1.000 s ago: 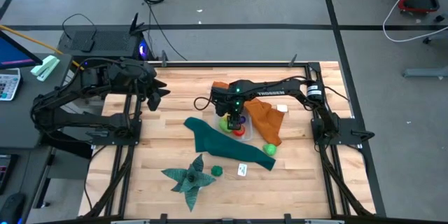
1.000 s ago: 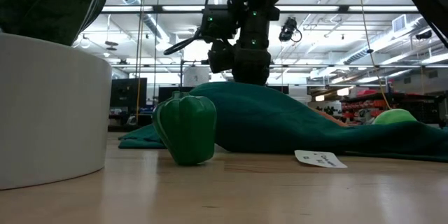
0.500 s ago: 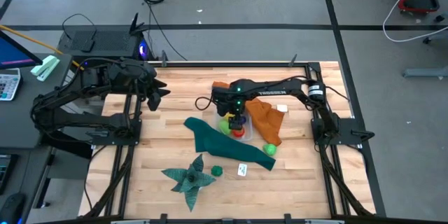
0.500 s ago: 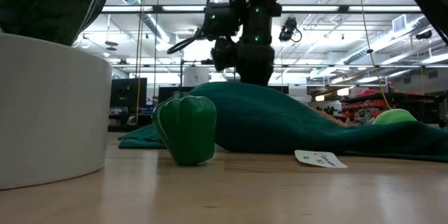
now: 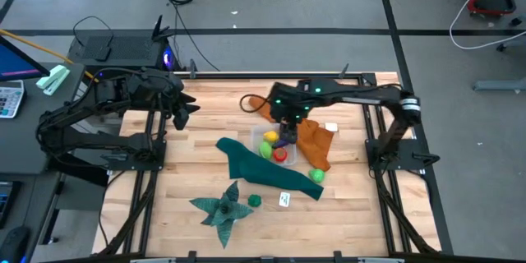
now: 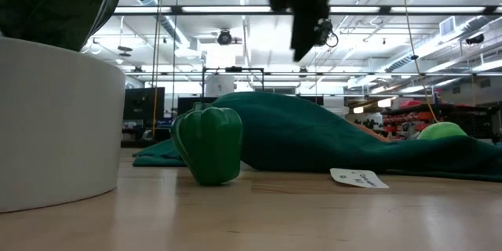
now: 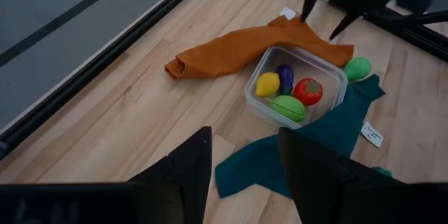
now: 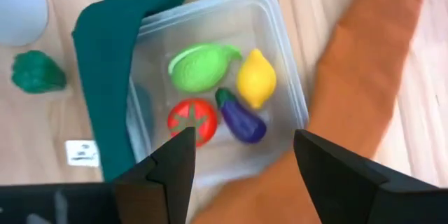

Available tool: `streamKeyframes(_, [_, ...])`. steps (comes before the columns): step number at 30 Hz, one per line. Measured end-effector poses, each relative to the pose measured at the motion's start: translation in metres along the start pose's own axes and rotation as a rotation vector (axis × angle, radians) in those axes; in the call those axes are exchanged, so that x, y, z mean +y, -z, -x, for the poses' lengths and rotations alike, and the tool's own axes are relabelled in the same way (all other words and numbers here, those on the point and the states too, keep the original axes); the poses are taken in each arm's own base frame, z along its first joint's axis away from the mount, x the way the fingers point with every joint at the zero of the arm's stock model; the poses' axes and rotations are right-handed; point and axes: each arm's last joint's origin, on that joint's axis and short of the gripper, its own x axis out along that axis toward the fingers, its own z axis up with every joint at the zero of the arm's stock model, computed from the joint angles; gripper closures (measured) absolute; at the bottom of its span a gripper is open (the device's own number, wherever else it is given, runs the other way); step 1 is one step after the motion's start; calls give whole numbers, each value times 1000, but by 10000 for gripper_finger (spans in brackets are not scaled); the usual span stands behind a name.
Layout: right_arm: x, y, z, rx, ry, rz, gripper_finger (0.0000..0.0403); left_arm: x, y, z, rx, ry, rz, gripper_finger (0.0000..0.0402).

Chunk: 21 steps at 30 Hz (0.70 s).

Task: Pick and placing Produce into tupperware
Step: Put the green pear into the transparent bin

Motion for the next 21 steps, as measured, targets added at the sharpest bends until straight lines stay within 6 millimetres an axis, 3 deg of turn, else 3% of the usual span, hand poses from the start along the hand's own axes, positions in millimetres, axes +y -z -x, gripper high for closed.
streamKeyframes(4, [7, 24, 21, -14, -8, -63, 203, 0, 0, 0, -1, 0, 0, 228])
streamKeyframes(9, [21, 64, 30, 2, -27, -129, 204, 0, -1, 0, -6, 2, -1, 229])
streamKeyframes(14, [37, 103, 30, 16, -49, -179, 204, -1, -3, 0, -32, 10, 1, 228])
streamKeyframes(21, [56, 148, 13, 68, -48, -231, 203, -2, -7, 0, -69, 22, 5, 230])
